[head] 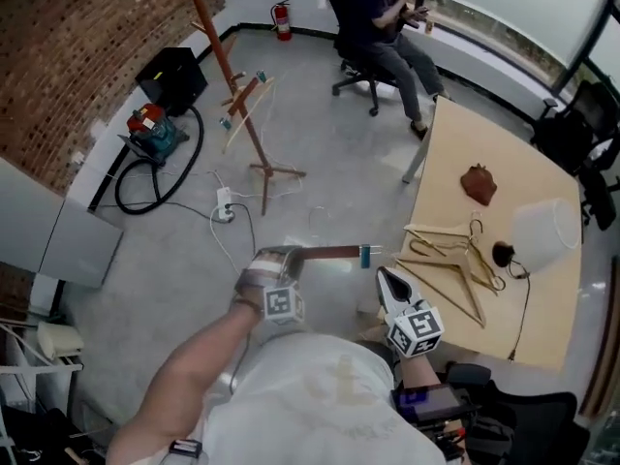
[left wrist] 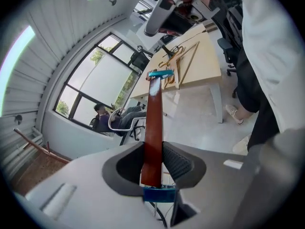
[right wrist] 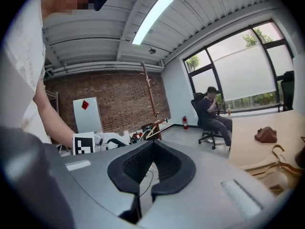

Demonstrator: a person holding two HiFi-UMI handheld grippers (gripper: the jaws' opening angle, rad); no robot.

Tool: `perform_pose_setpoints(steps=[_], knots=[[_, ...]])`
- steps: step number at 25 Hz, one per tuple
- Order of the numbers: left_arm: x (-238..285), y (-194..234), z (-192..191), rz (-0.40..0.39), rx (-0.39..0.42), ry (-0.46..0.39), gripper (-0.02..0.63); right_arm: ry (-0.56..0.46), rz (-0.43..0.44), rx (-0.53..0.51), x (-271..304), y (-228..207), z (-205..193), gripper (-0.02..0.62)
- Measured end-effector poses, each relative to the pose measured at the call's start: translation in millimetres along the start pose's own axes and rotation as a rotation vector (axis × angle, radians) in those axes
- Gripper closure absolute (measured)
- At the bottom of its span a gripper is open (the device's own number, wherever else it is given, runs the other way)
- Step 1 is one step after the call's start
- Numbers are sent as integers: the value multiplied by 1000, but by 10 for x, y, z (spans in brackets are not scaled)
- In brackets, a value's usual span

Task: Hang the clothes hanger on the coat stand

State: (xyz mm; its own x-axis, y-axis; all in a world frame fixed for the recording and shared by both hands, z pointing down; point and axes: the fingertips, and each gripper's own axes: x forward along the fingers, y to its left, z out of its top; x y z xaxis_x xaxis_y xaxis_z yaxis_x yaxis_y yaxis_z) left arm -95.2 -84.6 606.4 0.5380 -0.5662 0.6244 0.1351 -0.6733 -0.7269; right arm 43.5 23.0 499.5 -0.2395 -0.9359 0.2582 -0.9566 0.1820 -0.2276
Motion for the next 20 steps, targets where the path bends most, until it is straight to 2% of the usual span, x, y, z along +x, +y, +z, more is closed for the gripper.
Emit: perform_pose_setpoints(steps=[9, 14, 20], knots=[[-325, 96, -853, 81, -94, 99, 483, 20, 177, -90, 693, 769, 147, 581], [-414, 131, -1123, 90, -157, 126, 483, 29, 230, -109, 988, 1011, 236, 581], [-433, 158, -1320, 94, -189, 170, 483, 45, 278, -119, 1213, 1086, 249, 581]])
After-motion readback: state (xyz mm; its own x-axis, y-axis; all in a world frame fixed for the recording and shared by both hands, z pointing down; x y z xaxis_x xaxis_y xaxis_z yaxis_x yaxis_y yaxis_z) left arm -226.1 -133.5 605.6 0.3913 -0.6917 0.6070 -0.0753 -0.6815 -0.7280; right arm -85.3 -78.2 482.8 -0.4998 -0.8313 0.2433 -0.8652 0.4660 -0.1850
